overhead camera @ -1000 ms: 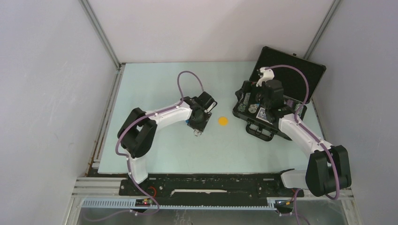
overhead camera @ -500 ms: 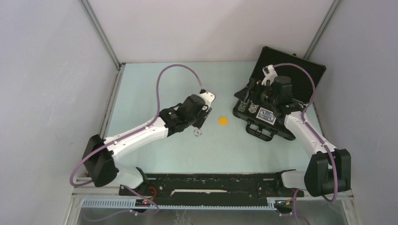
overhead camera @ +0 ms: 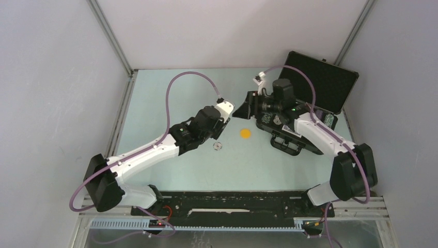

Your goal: Pack up texas hold em set

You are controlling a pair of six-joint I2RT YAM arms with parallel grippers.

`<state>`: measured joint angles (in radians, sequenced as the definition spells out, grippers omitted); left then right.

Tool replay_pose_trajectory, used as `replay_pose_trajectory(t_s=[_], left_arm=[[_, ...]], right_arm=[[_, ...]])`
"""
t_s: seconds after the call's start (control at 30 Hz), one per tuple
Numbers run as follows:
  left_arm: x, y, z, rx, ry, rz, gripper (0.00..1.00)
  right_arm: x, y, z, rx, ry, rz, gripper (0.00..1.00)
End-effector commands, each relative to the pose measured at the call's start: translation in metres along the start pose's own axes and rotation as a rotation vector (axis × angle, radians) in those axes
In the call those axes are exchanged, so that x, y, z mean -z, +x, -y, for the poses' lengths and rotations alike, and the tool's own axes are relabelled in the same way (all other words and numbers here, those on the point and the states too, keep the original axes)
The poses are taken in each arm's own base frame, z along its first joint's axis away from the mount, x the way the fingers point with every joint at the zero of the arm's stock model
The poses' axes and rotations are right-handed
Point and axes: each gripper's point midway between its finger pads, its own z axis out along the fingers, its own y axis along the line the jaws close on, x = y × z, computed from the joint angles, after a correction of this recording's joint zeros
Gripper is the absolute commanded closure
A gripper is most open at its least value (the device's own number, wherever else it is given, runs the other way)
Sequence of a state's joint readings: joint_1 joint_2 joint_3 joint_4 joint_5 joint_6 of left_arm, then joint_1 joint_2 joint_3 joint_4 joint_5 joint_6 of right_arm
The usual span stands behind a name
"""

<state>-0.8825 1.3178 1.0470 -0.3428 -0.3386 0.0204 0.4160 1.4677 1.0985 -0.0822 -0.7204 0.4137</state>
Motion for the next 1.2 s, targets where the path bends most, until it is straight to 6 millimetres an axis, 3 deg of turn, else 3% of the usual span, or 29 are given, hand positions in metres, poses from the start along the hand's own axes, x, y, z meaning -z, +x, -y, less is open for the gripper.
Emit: replay_pose_trajectory(t_s=[0.0, 0.37, 0.7, 0.83, 0.97, 1.03, 1.17], left_arm=[[0.006, -0.011, -0.005, -0.005, -0.017, 0.065, 0.88], [0.009, -0.016, -0.002, 0.001, 0.003, 0.077, 0.87], [0.014, -0.021, -0.002, 0.008, 0.016, 0.095, 0.87], [0.014, -0.022, -0.002, 0.008, 0.013, 0.094, 0.87], [0.015, -0.024, -0.003, 0.007, 0.011, 0.092, 0.87], [0.019, -0.028, -0.004, 0.019, 0.012, 0.100, 0.81], [0.040, -0.047, -0.006, 0.060, 0.040, 0.172, 0.51]], right_arm=[[-0.018, -0.004, -0.031, 0.032, -0.106, -0.033, 0.41], [-0.048, -0.001, -0.044, 0.056, -0.135, -0.040, 0.56], [-0.055, 0.000, -0.043, 0.054, -0.137, -0.037, 0.64], [-0.054, 0.001, -0.050, 0.059, -0.178, -0.048, 0.75], [-0.050, 0.002, -0.057, 0.086, -0.205, -0.054, 0.98], [-0.046, 0.001, -0.063, 0.106, -0.219, -0.050, 1.00], [-0.038, -0.010, -0.072, 0.127, -0.214, 0.003, 1.00]])
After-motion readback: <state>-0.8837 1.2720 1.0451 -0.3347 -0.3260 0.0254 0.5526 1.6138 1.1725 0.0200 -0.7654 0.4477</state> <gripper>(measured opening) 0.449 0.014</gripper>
